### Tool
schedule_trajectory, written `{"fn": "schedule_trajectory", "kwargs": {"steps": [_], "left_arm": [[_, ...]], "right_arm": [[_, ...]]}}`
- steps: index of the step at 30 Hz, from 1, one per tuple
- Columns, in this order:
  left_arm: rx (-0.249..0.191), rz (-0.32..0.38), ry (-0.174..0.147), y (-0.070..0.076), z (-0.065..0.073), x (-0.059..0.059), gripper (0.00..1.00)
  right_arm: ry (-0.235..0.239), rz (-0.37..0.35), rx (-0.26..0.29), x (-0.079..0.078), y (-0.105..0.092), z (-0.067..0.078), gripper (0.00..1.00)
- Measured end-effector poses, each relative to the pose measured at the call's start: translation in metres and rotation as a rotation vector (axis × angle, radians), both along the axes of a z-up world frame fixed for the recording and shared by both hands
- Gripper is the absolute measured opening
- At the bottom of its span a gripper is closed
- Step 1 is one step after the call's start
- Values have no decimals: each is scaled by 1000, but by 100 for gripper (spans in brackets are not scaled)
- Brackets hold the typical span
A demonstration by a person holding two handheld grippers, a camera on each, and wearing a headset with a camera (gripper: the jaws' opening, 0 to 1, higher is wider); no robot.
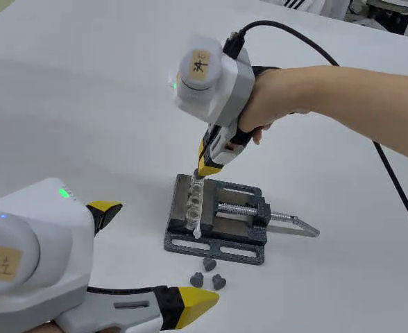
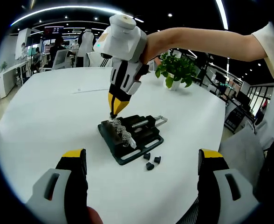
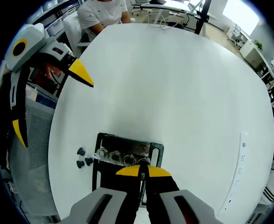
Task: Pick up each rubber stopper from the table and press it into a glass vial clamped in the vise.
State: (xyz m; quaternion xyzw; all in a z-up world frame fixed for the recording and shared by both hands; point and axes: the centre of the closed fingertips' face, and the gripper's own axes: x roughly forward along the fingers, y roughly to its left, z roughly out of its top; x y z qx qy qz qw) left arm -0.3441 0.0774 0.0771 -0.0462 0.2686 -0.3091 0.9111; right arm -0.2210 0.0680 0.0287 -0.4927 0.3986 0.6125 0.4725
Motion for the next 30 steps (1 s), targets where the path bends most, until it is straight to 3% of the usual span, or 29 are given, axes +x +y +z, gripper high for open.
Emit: {"fn": "schedule_trajectory", "kwargs": {"steps": [10, 14, 16, 19, 26, 30], "left_arm": [[11, 12, -16, 9, 3, -2, 99], [13, 17, -22, 10, 5, 0, 99], [14, 17, -23, 11, 4, -1, 99], [17, 12, -23, 11, 4, -1, 99], [20, 6, -30, 10, 6, 0, 99], [32, -1, -33, 11, 4, -1, 99]], "right_arm": [[-5, 4, 16, 1, -1, 0, 1], [-26, -10, 31, 5, -8, 3, 11], [-8, -41, 63, 3, -10, 8, 12], [8, -58, 106, 2, -12, 11, 22], [37, -92, 212, -19, -21, 17, 40], [47, -96, 232, -32, -30, 15, 46]]}}
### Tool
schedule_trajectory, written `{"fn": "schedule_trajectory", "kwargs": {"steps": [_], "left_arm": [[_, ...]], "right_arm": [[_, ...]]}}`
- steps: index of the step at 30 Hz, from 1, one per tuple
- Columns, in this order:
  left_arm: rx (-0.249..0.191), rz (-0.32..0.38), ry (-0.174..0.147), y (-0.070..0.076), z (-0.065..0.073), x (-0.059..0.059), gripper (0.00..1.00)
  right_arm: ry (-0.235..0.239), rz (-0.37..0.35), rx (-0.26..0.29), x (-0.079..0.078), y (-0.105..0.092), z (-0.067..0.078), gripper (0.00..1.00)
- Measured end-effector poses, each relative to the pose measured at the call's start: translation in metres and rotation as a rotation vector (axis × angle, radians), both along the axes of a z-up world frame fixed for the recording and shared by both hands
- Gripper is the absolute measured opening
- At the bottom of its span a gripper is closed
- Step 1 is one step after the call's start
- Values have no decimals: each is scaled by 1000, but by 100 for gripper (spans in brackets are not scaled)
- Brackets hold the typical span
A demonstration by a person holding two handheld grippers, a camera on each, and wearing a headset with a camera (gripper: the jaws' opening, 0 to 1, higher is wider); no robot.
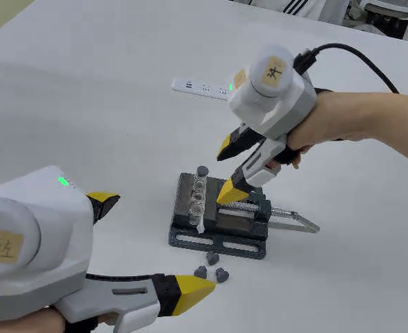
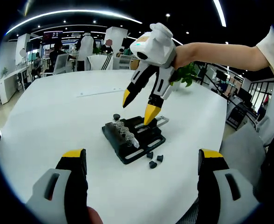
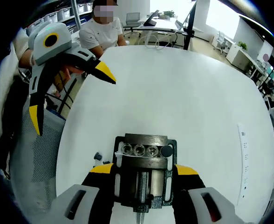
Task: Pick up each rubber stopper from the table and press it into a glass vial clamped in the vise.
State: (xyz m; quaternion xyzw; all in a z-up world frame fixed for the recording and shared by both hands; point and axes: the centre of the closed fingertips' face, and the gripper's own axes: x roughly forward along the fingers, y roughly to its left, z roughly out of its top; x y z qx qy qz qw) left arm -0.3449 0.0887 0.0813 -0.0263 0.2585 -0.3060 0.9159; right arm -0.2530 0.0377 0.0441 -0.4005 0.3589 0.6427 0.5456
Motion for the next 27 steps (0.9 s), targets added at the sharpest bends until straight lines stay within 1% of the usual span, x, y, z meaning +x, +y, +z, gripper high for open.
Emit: {"fn": "schedule_trajectory", "kwargs": {"steps": [3, 4, 5, 8, 13, 14, 16, 20, 22, 25, 27], "left_arm": [[7, 4, -5, 2, 0, 0, 99], [14, 6, -7, 3, -1, 0, 99], [20, 5, -10, 4, -2, 0, 99], [25, 5, -9, 7, -5, 0, 99], [35, 2, -14, 12, -6, -2, 99], [36, 1, -16, 12, -6, -3, 99], [38, 0, -17, 13, -6, -4, 99], [43, -6, -20, 14, -7, -8, 99], [42, -7, -20, 14, -7, -10, 99], [43, -7, -19, 13, -7, -14, 99], [45, -8, -18, 13, -8, -16, 99]], "right_arm": [[3, 4, 18, -9, -3, -1, 52], [8, 11, 25, -13, -5, -2, 53], [19, 25, 30, -20, -6, -3, 56], [7, 26, 39, -32, -8, -4, 62], [-2, 8, 73, -43, -10, -8, 71], [-6, 8, 79, -47, -12, -9, 71], [-3, 9, 94, -54, -13, -9, 69], [0, 18, 93, -66, -18, -14, 65], [4, 28, 84, -71, -22, -17, 64], [-3, 38, 80, -74, -24, -21, 59], [-6, 46, 87, -76, -25, -23, 55]]}}
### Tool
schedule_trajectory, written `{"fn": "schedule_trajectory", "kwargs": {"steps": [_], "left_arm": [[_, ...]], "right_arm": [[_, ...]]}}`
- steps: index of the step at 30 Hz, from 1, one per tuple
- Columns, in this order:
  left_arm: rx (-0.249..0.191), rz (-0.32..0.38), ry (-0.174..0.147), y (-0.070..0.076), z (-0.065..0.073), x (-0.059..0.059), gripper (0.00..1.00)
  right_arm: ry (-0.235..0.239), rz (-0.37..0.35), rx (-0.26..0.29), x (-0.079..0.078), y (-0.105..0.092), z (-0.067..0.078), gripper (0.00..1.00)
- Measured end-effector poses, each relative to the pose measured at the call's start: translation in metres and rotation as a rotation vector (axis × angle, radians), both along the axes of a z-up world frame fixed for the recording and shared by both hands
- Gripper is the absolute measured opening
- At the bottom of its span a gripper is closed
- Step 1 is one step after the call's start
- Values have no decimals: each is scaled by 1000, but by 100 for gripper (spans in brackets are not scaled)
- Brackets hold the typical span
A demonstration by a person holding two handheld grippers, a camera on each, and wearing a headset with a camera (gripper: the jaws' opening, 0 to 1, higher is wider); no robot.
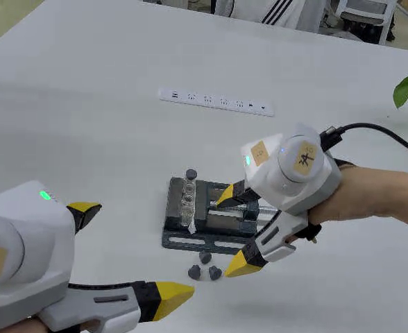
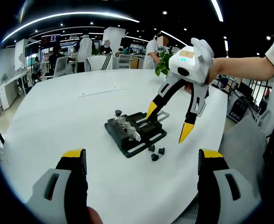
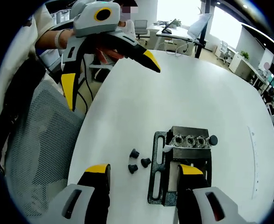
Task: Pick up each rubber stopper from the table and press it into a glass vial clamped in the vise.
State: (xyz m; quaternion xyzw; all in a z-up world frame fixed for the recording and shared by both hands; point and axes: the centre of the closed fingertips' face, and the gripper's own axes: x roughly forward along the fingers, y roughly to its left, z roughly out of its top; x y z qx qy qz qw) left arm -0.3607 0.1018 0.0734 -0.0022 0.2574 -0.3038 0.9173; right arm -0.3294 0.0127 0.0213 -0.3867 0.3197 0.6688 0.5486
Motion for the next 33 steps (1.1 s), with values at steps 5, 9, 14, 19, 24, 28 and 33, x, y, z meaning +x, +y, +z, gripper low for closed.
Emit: {"fn": "schedule_trajectory", "kwargs": {"steps": [5, 9, 14, 19, 24, 28, 33], "left_arm": [[-2, 5, 5, 0, -1, -3, 99], [-6, 10, 5, 0, -2, -4, 99], [-6, 11, 5, 0, -3, -4, 99], [-9, 9, 9, -4, -4, -7, 99], [-12, 8, 16, -5, -6, -10, 99], [-15, 10, 20, -5, -6, -11, 99], [-12, 7, 22, -5, -7, -11, 99]], "right_arm": [[6, 37, -15, -11, -4, -11, 34], [6, 46, -28, -16, -6, -20, 20], [4, 31, -22, -16, -8, -32, 12], [5, 11, -28, -14, -13, -40, 5], [6, 5, -25, -16, -13, -43, 3], [-1, 3, -20, -13, -12, -45, 0], [10, 9, -21, -14, -9, -45, 0]]}}
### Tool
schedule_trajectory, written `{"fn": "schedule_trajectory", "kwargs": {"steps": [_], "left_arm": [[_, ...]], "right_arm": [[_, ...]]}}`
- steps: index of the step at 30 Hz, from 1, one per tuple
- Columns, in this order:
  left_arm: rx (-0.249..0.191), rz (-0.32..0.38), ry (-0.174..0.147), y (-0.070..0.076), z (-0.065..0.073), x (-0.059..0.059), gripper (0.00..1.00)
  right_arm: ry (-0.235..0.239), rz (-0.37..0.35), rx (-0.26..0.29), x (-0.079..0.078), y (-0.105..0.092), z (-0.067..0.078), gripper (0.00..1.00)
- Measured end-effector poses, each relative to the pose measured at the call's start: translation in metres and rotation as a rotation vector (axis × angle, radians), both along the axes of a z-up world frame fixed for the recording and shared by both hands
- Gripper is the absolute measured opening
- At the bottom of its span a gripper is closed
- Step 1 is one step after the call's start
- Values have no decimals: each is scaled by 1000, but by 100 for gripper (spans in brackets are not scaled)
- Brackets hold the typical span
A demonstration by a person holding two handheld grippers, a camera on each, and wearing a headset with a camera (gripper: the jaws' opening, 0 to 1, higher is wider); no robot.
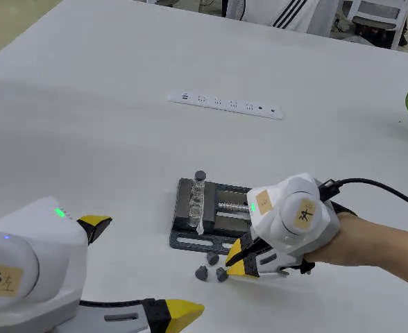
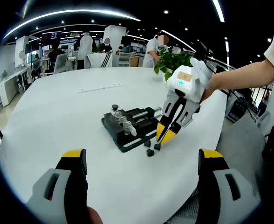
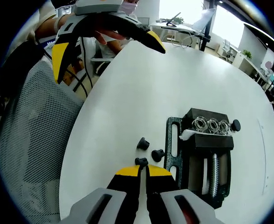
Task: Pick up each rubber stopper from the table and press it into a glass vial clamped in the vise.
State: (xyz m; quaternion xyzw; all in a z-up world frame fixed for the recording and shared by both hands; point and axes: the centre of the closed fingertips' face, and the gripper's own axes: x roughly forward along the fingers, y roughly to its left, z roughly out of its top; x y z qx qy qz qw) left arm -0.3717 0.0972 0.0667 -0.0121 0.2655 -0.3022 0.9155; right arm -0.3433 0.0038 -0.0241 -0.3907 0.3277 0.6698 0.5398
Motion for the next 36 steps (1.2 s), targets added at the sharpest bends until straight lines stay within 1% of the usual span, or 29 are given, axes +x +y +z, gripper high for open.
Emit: {"fn": "schedule_trajectory", "kwargs": {"steps": [9, 11, 15, 19, 23, 24, 26, 29, 31, 36], "left_arm": [[-3, 1, 4, -1, -2, -1, 99], [-4, 1, 7, -1, -2, -1, 99], [-4, -2, 9, -1, -3, -1, 99], [-6, 1, 9, -1, -3, -1, 99], [-5, 2, 11, 0, -3, -1, 99], [-6, 2, 11, 0, -3, -1, 99], [-6, 4, 12, 1, -4, -1, 99], [-8, 4, 12, 1, -4, -1, 99], [-6, 3, 11, 1, -4, -1, 99], [-11, 1, 4, -1, -3, 0, 99]], "right_arm": [[13, 11, -3, -2, 0, 1, 0], [9, 17, -4, -2, 0, 1, 0], [20, 25, -5, -4, 2, 1, 0], [15, 26, -5, -4, 3, 1, 0], [9, 38, -26, -4, 1, -2, 0], [7, 40, -18, -3, 2, -2, 0], [9, 32, -21, -3, 2, -2, 0], [17, -3, -28, -3, 1, -2, 0], [38, -52, -28, -4, 1, -1, 0], [73, -111, -22, -3, 2, -2, 0]]}}
